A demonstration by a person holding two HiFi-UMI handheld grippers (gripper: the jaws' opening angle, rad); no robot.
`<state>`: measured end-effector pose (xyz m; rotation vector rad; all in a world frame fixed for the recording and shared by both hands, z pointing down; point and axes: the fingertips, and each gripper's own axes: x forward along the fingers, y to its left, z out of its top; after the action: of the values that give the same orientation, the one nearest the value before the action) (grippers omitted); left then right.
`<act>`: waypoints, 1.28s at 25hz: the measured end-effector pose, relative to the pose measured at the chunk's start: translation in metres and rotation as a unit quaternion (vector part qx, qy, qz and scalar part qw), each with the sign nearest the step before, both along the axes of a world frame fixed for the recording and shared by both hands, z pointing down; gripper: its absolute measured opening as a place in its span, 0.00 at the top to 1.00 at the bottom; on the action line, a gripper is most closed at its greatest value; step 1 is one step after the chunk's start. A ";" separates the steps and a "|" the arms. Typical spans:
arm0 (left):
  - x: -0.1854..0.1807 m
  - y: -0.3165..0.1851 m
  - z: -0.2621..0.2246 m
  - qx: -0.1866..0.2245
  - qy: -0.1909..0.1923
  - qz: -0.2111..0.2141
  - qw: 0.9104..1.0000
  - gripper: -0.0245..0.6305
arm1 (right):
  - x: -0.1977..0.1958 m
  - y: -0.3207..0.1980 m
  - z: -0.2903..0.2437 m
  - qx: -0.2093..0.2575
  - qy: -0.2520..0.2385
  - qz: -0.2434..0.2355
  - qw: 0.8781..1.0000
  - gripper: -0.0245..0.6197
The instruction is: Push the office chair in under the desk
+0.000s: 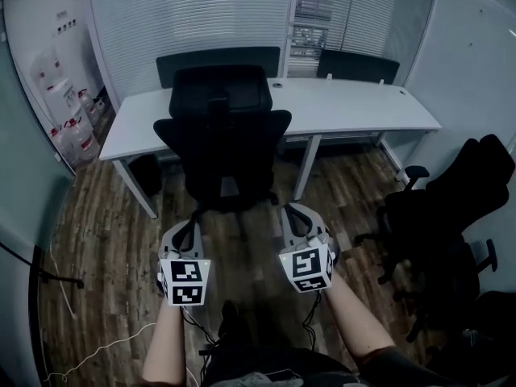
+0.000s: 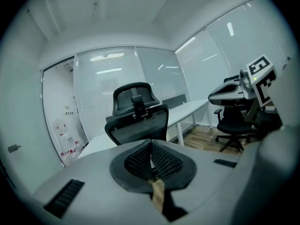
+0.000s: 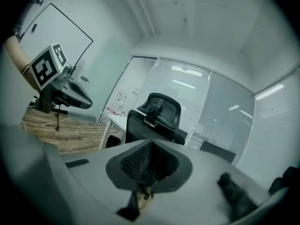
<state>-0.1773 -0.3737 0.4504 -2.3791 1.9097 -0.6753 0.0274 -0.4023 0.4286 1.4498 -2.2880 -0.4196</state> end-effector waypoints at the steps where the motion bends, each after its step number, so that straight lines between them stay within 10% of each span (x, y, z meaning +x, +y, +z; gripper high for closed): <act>1: 0.006 0.012 -0.001 0.001 0.001 -0.003 1.000 0.94 | 0.005 0.012 -0.001 -0.001 -0.002 -0.005 1.000 0.92; 16: 0.063 0.147 -0.026 0.016 0.032 -0.029 0.999 0.94 | 0.037 0.145 -0.030 0.017 -0.027 -0.055 0.998 0.92; 32: 0.064 0.159 -0.028 0.006 0.041 -0.001 0.999 0.94 | 0.029 0.163 -0.033 0.005 -0.052 -0.032 0.998 0.93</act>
<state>-0.1136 -0.2145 0.4227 -2.4335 1.9416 -0.5732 0.0567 -0.2392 0.3956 1.4386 -2.4222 -0.3838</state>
